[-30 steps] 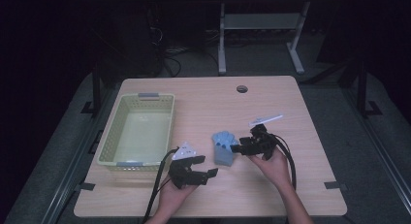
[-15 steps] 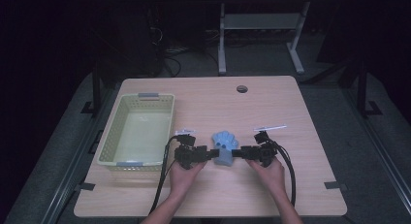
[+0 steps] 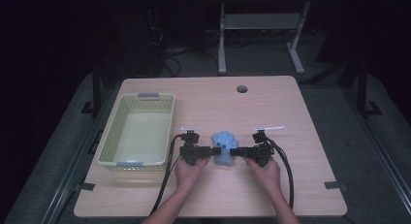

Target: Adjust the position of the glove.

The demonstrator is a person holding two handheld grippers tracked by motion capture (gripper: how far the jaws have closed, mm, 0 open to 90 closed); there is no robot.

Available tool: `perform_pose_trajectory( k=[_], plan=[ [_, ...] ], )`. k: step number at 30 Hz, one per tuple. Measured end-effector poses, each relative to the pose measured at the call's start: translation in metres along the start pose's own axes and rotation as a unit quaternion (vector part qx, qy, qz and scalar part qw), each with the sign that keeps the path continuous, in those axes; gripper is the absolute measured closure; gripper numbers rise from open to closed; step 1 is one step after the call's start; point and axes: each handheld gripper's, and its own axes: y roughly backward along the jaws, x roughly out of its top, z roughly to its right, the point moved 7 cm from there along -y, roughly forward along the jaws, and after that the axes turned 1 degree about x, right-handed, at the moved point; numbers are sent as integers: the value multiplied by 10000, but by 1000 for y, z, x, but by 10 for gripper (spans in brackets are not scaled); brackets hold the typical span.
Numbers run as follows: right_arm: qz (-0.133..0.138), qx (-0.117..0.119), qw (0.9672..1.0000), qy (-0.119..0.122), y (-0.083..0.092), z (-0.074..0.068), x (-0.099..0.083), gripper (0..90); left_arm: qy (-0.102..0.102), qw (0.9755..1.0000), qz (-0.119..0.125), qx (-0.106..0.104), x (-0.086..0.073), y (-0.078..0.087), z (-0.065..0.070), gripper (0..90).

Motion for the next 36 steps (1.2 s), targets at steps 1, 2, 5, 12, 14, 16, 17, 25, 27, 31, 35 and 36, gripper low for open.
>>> perform_pose_trajectory(
  k=[1,2,5,12,14,16,17,25,27,31,35,36],
  plan=[
    [-15,13,10000,-38,0,-1,0,516,5,10000,-3,-13,0,0,0,440],
    [-7,13,10000,-31,-1,-1,0,521,11,10000,2,-19,-1,-1,1,457],
    [3,-13,10000,-59,-2,-2,-1,549,78,9999,-59,-91,-2,-4,0,489],
    [37,-94,9999,35,-7,-6,-4,633,196,9993,-66,-304,-6,-8,1,604],
    [36,-147,9998,90,-8,-8,-4,656,192,9993,-74,-322,-7,-9,1,641],
    [52,-159,9998,107,-10,-9,-5,684,246,9990,-81,-373,-7,-10,1,669],
    [53,-152,9998,110,-11,-9,-5,697,265,9988,-89,-398,-7,-11,1,682],
    [51,-106,9999,94,-14,-11,-7,764,356,9981,-107,-491,-7,-13,1,753],
    [97,-59,9999,78,-14,-10,-7,772,351,9981,-94,-501,-7,-13,1,764],
    [120,-16,9999,50,-13,-11,-7,782,312,9982,-76,-512,-6,-12,2,774],
    [133,-10,9999,87,-11,-12,-6,789,286,9981,-64,-541,-5,-10,4,776],
    [148,-12,9998,110,-11,-12,-6,790,284,9981,-52,-553,-5,-9,4,777]
  ],
)
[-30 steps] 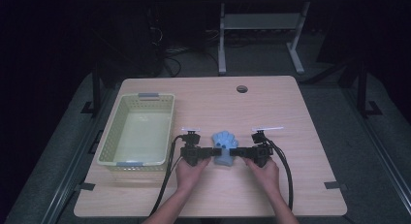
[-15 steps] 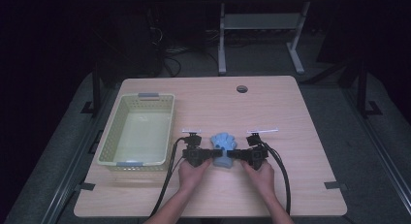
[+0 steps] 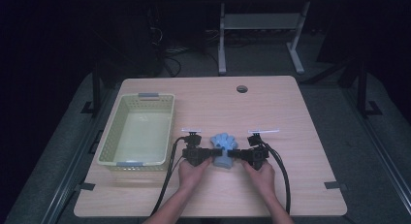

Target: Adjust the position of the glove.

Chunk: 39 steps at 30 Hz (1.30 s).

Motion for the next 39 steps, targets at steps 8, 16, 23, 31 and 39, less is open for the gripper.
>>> perform_pose_trajectory(
  k=[8,16,23,31,39],
  plan=[
    [69,33,10000,28,2,-4,1,801,-45,10000,39,-44,1,3,2,780],
    [186,145,9997,6,8,-10,4,805,-151,9997,158,-133,6,11,11,781],
    [430,246,9987,92,20,-21,13,805,-338,9989,270,-175,15,23,23,781],
    [700,377,9966,194,33,-39,27,806,-541,9974,439,-209,30,44,38,780],
    [866,517,9943,344,40,-62,46,807,-594,9959,628,-260,44,69,41,780]
  ],
)
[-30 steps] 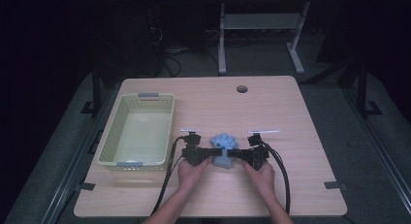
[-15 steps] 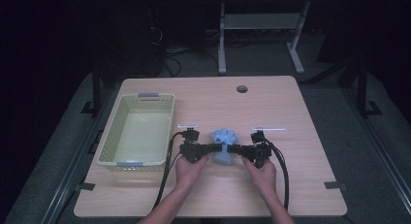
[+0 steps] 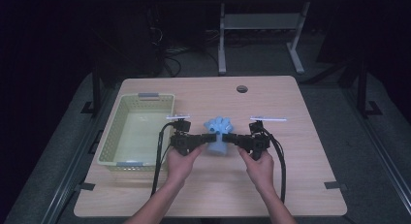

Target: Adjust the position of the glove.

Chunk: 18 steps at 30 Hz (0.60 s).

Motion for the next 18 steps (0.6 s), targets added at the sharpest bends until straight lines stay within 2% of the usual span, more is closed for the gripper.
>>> perform_pose_trajectory(
  k=[7,18],
  plan=[
    [68,107,9998,163,-7,-22,20,807,-61,9998,202,-6,16,24,-1,780],
    [8,220,9987,453,-27,-57,44,809,-60,9991,410,70,33,62,-10,780]
  ],
)
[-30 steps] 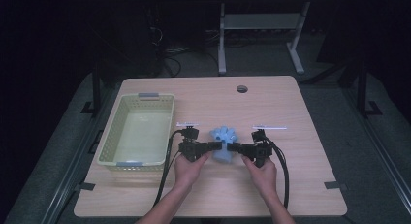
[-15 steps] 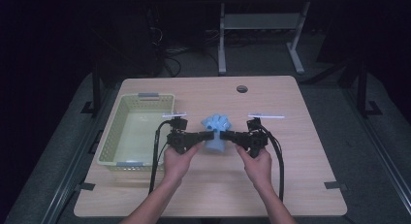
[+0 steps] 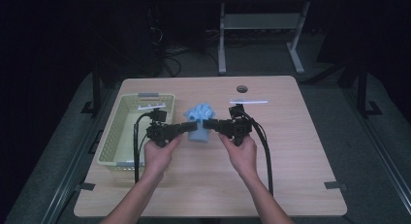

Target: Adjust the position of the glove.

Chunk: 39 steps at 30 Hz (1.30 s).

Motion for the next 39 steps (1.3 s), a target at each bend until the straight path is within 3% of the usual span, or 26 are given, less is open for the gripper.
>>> perform_pose_trajectory(
  k=[9,18,39],
  plan=[
    [-30,131,9998,115,-25,-23,17,812,70,9996,212,149,15,33,-16,780],
    [-153,236,9995,166,-54,-37,24,815,110,9990,309,315,17,54,-33,780],
    [-289,536,9981,49,-103,-59,25,822,244,9975,352,564,14,86,-69,780]
  ],
)
